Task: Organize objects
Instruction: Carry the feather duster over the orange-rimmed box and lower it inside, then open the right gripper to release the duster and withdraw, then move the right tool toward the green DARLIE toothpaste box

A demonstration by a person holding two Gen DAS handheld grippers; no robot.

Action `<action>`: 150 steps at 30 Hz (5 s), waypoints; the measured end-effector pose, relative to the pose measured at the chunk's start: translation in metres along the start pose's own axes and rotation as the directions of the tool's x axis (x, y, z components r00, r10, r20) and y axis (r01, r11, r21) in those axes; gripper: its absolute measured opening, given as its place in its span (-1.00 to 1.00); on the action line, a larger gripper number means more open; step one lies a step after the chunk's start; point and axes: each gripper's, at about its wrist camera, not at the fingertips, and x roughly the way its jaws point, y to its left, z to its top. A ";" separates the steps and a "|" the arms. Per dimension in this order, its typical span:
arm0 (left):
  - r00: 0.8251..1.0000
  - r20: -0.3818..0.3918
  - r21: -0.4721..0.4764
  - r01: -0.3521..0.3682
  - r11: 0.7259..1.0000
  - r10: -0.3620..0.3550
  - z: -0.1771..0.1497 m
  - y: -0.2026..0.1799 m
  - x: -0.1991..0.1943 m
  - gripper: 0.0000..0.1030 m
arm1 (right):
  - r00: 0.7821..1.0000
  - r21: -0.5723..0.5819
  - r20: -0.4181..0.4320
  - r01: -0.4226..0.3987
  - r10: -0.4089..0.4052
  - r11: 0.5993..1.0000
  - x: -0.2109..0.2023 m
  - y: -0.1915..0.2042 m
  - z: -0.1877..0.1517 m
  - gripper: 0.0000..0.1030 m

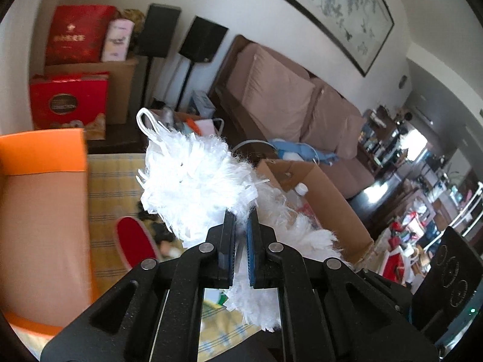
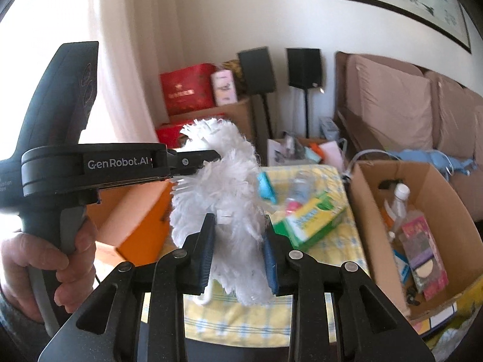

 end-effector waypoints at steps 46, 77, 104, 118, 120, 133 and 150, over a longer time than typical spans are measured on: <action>0.963 -0.092 -0.290 -0.268 0.919 0.252 -0.052 0.209 -0.039 -0.87 | 0.942 -0.155 -0.274 -0.245 0.197 0.957 0.154 0.150 -0.015 -0.13; 0.948 -0.019 -0.122 -0.316 0.941 0.317 -0.058 0.131 -0.068 1.00 | 0.986 -0.064 -0.160 -0.050 0.039 0.997 0.062 0.045 0.008 0.71; 0.982 -0.098 0.104 -0.149 0.983 0.159 -0.084 0.006 0.008 1.00 | 0.966 0.129 -0.210 0.179 -0.150 0.975 0.038 -0.074 -0.024 0.96; 0.965 -0.232 0.145 -0.092 0.985 0.125 -0.093 -0.007 0.090 1.00 | 0.961 0.196 -0.217 0.216 -0.173 0.956 0.039 -0.109 -0.031 0.96; 0.963 -0.235 0.162 -0.098 0.982 0.134 -0.095 -0.008 0.097 1.00 | 0.960 0.208 -0.226 0.211 -0.163 0.955 0.044 -0.112 -0.032 0.96; 0.956 -0.249 0.194 -0.109 0.975 0.156 -0.097 -0.008 0.118 1.00 | 0.963 0.311 -0.251 0.178 -0.100 0.934 0.076 -0.135 -0.032 0.96; 0.947 -0.272 0.244 -0.107 0.964 0.174 -0.103 -0.012 0.137 0.47 | 0.962 0.331 -0.260 0.167 -0.080 0.929 0.091 -0.143 -0.033 0.96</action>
